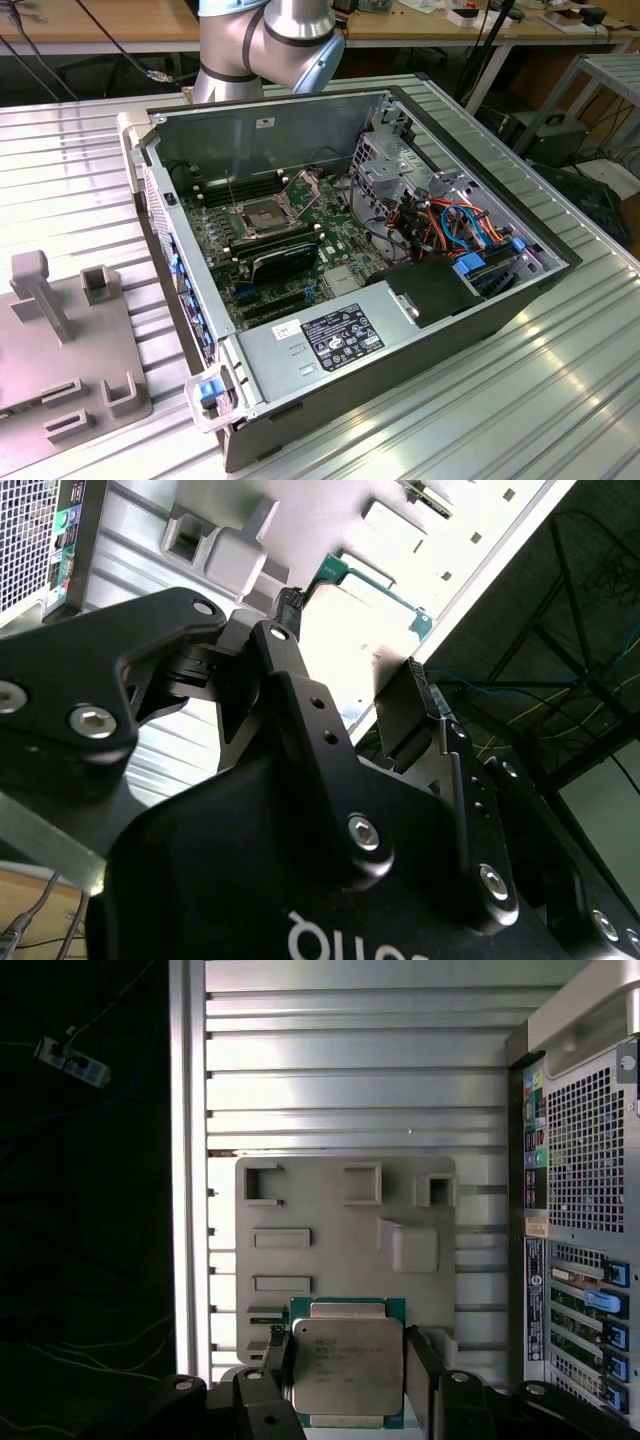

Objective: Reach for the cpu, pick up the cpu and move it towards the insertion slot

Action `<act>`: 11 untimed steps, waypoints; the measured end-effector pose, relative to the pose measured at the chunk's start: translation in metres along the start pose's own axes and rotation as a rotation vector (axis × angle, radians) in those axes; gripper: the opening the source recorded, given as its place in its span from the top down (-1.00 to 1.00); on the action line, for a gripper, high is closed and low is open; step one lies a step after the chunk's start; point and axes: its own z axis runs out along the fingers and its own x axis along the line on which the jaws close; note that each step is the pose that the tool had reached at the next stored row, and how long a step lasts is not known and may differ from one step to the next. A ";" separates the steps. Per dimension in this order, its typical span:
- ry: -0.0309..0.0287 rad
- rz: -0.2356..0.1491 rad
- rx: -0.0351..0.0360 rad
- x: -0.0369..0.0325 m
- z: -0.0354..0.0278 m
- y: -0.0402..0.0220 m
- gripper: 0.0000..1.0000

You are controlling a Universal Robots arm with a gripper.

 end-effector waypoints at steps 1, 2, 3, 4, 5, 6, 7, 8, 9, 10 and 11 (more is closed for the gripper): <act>0.0000 0.000 0.0000 -0.0005 0.0000 0.0000 -0.09; -0.0001 0.000 -0.0001 -0.0006 0.0001 0.0000 -0.09; -0.0001 0.000 -0.0001 -0.0007 0.0001 0.0000 -0.09; 0.0000 0.000 0.0000 -0.0007 0.0000 0.0000 -0.09; 0.0000 0.000 0.0000 -0.0008 0.0000 0.0000 -0.09; 0.0000 0.000 0.0000 -0.0009 0.0000 0.0000 -0.09; -0.0001 0.000 -0.0001 -0.0009 0.0000 0.0000 -0.09; 0.0000 0.000 -0.0001 -0.0009 0.0000 0.0000 -0.09; 0.0000 0.000 0.0000 -0.0011 0.0000 0.0000 -0.09; 0.0000 0.000 0.0000 -0.0013 0.0000 0.0000 -0.09; -0.0002 0.000 -0.0001 -0.0017 0.0001 0.0000 -0.09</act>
